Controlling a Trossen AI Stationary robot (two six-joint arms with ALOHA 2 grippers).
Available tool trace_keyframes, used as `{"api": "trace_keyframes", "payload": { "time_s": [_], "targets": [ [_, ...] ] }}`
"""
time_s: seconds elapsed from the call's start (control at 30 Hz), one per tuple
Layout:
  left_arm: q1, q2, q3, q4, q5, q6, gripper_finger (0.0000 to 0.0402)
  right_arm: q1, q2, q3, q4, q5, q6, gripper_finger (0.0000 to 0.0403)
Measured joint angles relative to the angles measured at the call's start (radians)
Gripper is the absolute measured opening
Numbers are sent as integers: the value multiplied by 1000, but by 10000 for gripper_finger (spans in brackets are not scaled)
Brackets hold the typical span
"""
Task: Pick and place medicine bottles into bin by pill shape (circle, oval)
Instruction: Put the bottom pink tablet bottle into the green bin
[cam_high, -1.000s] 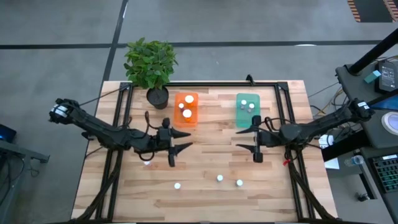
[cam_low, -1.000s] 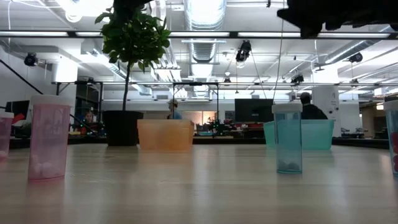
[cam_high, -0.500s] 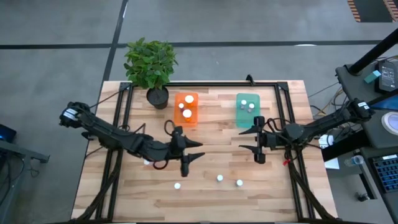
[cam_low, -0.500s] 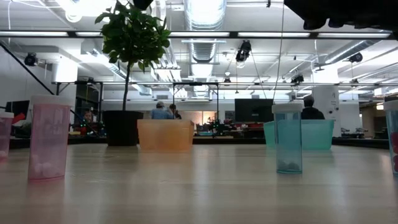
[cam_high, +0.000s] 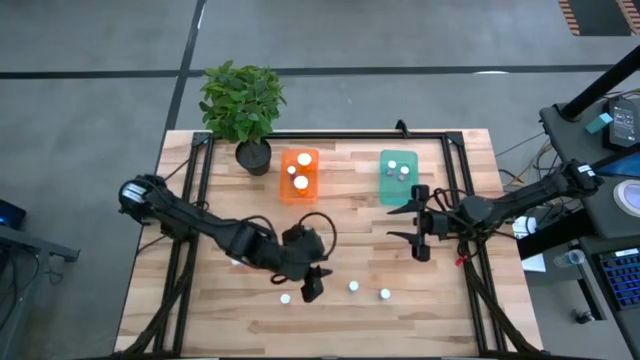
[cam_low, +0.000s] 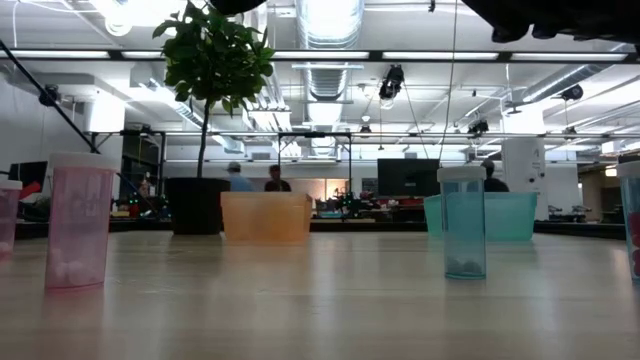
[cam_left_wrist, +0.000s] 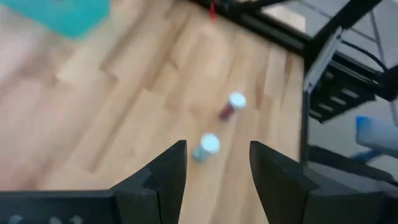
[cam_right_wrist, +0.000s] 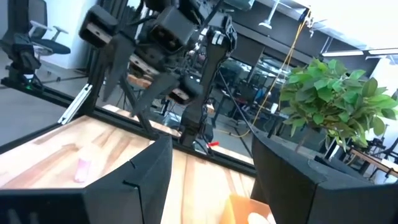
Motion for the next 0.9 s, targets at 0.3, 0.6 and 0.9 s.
{"api": "trace_keyframes", "payload": {
  "time_s": [0.3, 0.6, 0.9],
  "targets": [
    [-34, 78, 26, -162, 245, -310, 157, 0, -87, 0, -117, 1, 10, 210],
    [-88, 146, 32, -318, 527, -707, 157, 0, -94, 0, -135, 11, -6, 210],
    [-89, 148, 30, -423, 499, -861, 157, 0, -94, 0, -132, 11, -10, 210]
  ]
}}
